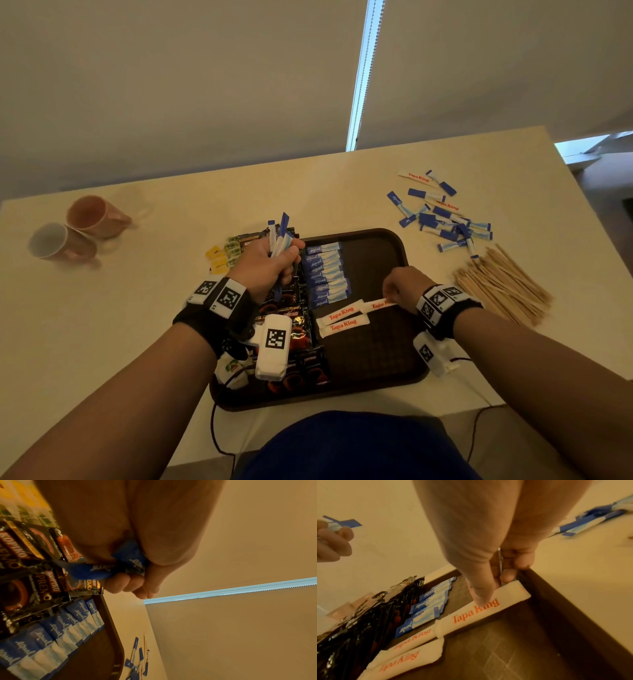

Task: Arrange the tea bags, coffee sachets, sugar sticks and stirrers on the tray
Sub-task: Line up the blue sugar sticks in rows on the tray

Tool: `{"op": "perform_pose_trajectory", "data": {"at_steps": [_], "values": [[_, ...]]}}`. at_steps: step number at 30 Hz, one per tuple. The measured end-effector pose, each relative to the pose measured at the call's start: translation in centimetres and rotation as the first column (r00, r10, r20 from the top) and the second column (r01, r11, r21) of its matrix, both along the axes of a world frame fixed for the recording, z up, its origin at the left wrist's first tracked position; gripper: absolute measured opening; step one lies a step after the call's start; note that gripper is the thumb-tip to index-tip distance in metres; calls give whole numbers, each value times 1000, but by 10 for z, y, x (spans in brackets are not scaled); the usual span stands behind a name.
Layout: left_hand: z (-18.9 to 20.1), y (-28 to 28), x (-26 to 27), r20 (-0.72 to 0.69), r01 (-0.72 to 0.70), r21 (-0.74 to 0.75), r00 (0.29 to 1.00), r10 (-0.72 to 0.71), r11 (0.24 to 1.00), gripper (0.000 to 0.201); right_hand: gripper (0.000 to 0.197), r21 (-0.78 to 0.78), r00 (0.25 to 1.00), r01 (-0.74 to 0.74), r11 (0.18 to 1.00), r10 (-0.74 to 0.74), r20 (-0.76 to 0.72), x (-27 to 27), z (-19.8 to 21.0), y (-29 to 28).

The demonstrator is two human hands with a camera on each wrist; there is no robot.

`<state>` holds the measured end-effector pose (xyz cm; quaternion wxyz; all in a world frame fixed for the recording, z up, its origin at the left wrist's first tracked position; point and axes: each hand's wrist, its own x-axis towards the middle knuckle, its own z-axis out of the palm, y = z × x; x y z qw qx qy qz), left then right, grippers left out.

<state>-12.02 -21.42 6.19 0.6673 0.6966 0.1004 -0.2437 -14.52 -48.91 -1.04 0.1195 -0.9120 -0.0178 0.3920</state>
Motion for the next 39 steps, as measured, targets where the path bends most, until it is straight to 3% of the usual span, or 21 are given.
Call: {"op": "perform_pose_trajectory", "data": {"at_steps": [3, 6, 10, 13, 16, 17, 21, 25, 33, 35, 39], "values": [[-1, -3, 0, -14, 7, -24, 1000, -7, 1000, 10, 18, -33, 999, -43, 999, 43, 17, 2, -1, 2], [0, -5, 0, -66, -19, -69, 998, 14, 997, 17, 18, -15, 995, -50, 999, 51, 83, 3, 2, 11], [8, -8, 1, -181, -83, -151, 982, 55, 985, 22, 20, 260, 957, 27, 965, -101, 273, 13, 16, 39], [12, -8, 1, -236, -48, -200, 972, 0, 979, 24, 27, 593, 895, 116, 797, -343, 285, 25, 48, 72], [12, -9, -1, -230, 36, -198, 970, -82, 980, 23, 30, 803, 861, 213, 557, -496, 116, 38, 76, 97], [13, -9, -1, -217, 71, -173, 970, -108, 982, 22, 25, 831, 858, 223, 510, -508, 81, 42, 80, 103], [15, -6, -4, -134, 192, -28, 972, -194, 981, 16, 12, 853, 827, 302, 425, -562, -13, 48, 76, 111], [14, -3, -4, -128, 141, -39, 981, -145, 989, 18, 19, 868, 771, 388, 311, -625, -121, 47, 70, 108], [4, -5, 0, -57, 109, 80, 993, -105, 991, 20, 8, 850, 562, 517, -99, -710, -424, 45, 71, 92], [6, -9, 3, -102, 62, 20, 993, -60, 998, 20, 6, 872, 594, 486, -54, -712, -375, 40, 74, 84], [10, -20, 8, -249, -67, -111, 968, 37, 992, 29, 11, 940, 735, 204, 273, -677, 37, 25, 77, 68]]}}
